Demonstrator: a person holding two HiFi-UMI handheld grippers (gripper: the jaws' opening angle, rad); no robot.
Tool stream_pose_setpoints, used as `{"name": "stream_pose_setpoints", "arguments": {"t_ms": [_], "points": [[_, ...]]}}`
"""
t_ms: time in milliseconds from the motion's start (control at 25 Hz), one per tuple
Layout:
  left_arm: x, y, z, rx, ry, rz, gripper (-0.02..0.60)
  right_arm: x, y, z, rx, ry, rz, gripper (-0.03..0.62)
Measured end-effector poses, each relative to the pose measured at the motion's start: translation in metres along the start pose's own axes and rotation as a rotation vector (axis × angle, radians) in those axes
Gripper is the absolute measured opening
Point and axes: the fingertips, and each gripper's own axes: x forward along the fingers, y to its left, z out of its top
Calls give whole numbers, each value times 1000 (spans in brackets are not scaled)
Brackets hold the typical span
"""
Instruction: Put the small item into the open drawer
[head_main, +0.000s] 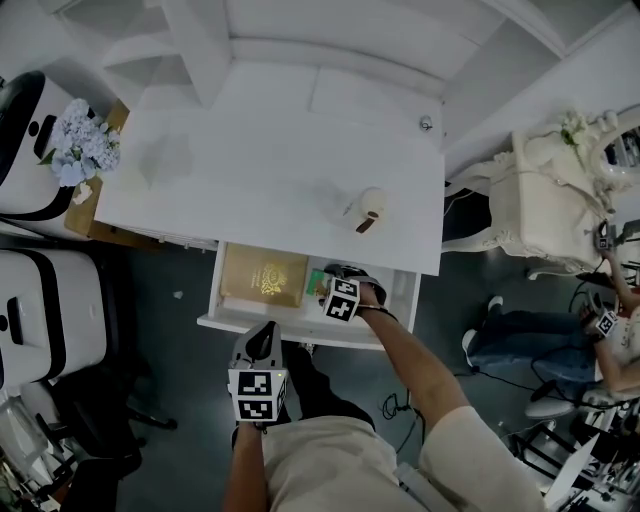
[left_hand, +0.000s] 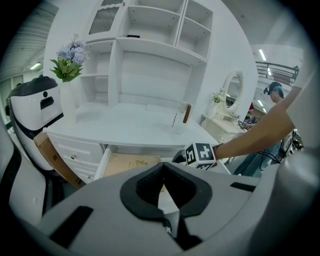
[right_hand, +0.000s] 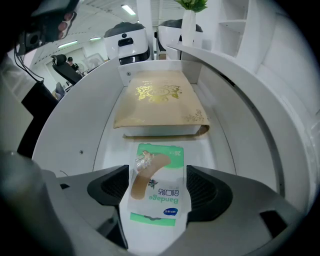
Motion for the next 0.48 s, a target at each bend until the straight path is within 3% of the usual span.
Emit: {"name": "stream_pose_setpoints", "arguments": {"t_ms": [480], "points": [[0, -15, 2, 26, -16, -31, 17, -27, 1, 2, 145, -87, -32, 371]]}}
